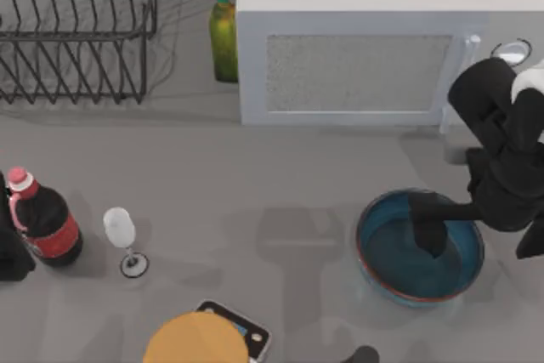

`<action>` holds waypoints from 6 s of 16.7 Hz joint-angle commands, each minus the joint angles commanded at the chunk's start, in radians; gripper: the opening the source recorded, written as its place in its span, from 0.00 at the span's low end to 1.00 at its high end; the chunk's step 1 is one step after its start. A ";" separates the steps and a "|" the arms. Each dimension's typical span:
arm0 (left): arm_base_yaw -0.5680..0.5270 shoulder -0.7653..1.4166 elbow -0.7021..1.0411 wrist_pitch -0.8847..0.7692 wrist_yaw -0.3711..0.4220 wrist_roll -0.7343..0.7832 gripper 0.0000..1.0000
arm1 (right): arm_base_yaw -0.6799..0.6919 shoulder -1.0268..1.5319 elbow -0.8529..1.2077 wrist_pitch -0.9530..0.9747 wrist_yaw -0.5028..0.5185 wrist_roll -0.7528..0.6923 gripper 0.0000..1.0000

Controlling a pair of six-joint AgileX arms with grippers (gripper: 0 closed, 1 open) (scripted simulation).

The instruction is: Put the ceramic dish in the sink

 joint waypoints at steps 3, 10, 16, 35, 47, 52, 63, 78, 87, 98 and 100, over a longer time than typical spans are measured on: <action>0.000 0.000 0.000 0.000 0.000 0.000 1.00 | 0.000 0.000 0.000 0.000 0.000 0.000 0.85; 0.000 0.000 0.000 0.000 0.000 0.000 1.00 | 0.000 0.000 0.000 0.000 0.000 0.000 0.32; 0.000 0.000 0.000 0.000 0.000 0.000 1.00 | 0.000 0.000 0.000 0.000 0.000 0.000 0.00; 0.000 0.000 0.000 0.000 0.000 0.000 1.00 | -0.005 -0.107 0.408 -0.536 0.001 -0.004 0.00; 0.000 0.000 0.000 0.000 0.000 0.000 1.00 | -0.100 -0.139 0.388 -0.492 -0.015 -0.033 0.00; 0.000 0.000 0.000 0.000 0.000 0.000 1.00 | -0.402 -0.147 0.170 -0.138 -0.061 -0.107 0.00; 0.000 0.000 0.000 0.000 0.000 0.000 1.00 | -0.925 -0.204 -0.329 1.183 -0.305 -0.320 0.00; 0.000 0.000 0.000 0.000 0.000 0.000 1.00 | -0.909 -0.313 -0.438 1.704 -0.501 -0.374 0.00; 0.000 0.000 0.000 0.000 0.000 0.000 1.00 | -0.790 0.045 -0.479 2.173 -0.521 -0.353 0.00; 0.000 0.000 0.000 0.000 0.000 0.000 1.00 | -0.909 0.407 -0.548 2.532 -0.493 -0.381 0.00; 0.000 0.000 0.000 0.000 0.000 0.000 1.00 | -0.909 0.407 -0.548 2.532 -0.493 -0.381 0.08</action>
